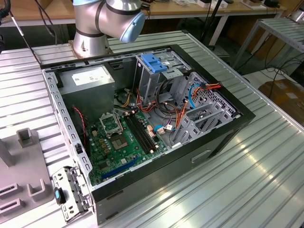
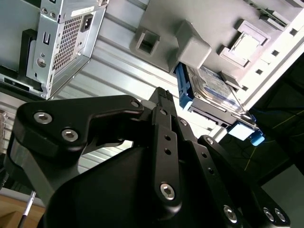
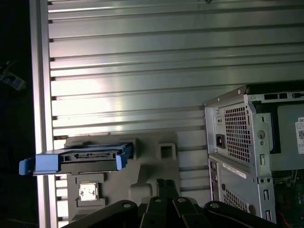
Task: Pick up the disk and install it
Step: 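Reach for the disk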
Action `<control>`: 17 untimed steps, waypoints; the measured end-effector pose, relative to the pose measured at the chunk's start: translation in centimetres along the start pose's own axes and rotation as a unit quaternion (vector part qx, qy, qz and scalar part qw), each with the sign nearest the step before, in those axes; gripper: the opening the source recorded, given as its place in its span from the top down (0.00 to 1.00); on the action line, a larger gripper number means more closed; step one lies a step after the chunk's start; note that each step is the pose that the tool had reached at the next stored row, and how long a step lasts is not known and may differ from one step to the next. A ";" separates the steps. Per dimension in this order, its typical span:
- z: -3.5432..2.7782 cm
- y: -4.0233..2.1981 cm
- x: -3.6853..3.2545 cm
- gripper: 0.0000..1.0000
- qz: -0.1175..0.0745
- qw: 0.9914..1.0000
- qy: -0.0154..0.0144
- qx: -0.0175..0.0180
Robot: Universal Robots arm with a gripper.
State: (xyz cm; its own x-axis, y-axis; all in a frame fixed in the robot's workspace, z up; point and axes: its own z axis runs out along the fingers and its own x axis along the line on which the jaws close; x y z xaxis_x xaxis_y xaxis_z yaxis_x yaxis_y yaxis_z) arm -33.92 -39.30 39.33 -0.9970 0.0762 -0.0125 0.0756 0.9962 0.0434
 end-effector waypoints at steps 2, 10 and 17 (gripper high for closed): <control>0.00 -0.01 0.17 0.89 0.000 1.000 0.000 0.000; -0.02 -0.09 1.23 0.89 0.000 1.000 0.000 0.000; -0.03 -0.16 2.18 0.89 0.000 1.000 0.000 0.000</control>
State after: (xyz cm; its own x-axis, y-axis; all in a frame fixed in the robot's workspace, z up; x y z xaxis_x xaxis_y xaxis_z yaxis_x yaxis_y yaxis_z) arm -36.11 -39.30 39.33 -0.9970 0.0762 -0.0125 0.0756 0.9962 0.0435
